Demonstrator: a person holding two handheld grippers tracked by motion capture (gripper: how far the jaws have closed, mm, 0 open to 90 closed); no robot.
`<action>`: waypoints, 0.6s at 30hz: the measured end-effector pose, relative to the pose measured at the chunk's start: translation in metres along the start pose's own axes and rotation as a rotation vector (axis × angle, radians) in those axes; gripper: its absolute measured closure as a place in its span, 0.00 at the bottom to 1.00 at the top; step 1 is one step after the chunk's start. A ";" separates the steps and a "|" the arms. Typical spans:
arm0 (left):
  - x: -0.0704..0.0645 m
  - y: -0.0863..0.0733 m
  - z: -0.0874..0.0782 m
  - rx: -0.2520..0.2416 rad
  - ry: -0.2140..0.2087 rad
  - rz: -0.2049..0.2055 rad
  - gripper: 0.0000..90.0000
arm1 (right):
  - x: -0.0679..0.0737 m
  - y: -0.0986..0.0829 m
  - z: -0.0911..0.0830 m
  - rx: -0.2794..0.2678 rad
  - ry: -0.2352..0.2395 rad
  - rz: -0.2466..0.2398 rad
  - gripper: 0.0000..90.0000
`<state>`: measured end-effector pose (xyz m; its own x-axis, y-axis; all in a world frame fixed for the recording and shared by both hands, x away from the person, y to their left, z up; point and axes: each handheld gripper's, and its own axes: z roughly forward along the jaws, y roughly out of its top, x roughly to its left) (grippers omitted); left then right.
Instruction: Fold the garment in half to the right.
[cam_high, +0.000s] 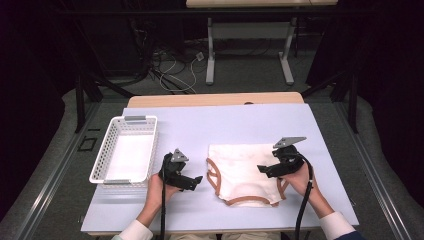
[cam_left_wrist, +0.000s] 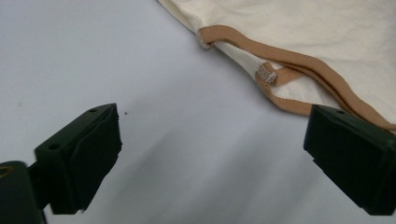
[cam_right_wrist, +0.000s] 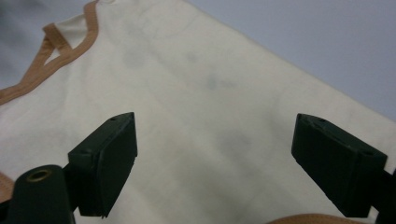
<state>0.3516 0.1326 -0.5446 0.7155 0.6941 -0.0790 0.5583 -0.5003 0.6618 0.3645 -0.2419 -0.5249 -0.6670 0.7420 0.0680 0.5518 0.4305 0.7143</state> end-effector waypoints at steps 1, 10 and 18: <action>0.000 0.000 0.000 0.000 0.007 -0.001 0.02 | 0.003 0.000 0.000 0.002 0.007 -0.004 0.15; 0.006 -0.003 -0.004 -0.041 0.038 -0.005 0.00 | 0.027 -0.001 0.001 0.017 0.063 -0.052 0.08; 0.007 -0.004 -0.005 -0.047 0.043 -0.008 0.00 | 0.048 -0.002 0.004 0.039 0.106 -0.095 0.04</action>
<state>0.3524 0.1426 -0.5443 0.6918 0.7201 -0.0529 0.5431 -0.4707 0.6953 0.3335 -0.2050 -0.5260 -0.7652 0.6392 0.0762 0.5012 0.5174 0.6936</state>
